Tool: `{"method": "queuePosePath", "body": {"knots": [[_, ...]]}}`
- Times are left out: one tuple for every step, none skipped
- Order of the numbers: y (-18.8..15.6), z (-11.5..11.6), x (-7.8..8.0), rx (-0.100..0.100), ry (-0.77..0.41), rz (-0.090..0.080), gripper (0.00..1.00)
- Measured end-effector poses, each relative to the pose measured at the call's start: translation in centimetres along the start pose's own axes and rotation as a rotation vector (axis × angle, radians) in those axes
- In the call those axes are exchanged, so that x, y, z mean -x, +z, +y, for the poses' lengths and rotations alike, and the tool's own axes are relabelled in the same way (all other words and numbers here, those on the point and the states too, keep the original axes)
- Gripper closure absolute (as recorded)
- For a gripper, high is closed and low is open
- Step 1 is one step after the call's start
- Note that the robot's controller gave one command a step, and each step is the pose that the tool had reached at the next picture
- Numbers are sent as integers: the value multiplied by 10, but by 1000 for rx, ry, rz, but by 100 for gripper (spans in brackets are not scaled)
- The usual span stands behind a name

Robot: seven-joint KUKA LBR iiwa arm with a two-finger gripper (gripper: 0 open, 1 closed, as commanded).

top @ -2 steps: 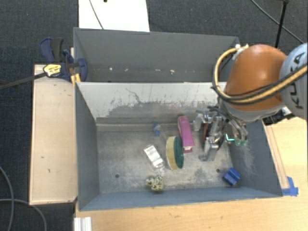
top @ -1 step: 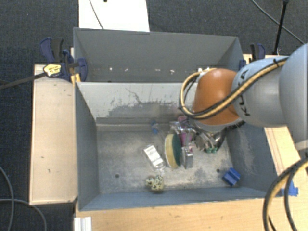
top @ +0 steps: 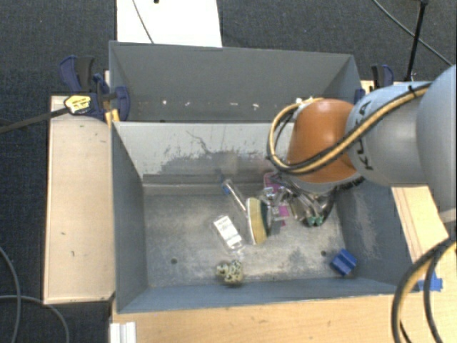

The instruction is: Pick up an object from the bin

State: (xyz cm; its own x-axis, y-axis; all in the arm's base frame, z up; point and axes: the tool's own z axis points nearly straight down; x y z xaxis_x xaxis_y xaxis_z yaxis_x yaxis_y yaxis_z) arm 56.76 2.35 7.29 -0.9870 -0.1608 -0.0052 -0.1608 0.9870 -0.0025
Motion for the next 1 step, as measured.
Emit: {"method": "queuePosePath", "body": {"knots": [[-158, -20, 8, 0, -14, -6, 100]]}}
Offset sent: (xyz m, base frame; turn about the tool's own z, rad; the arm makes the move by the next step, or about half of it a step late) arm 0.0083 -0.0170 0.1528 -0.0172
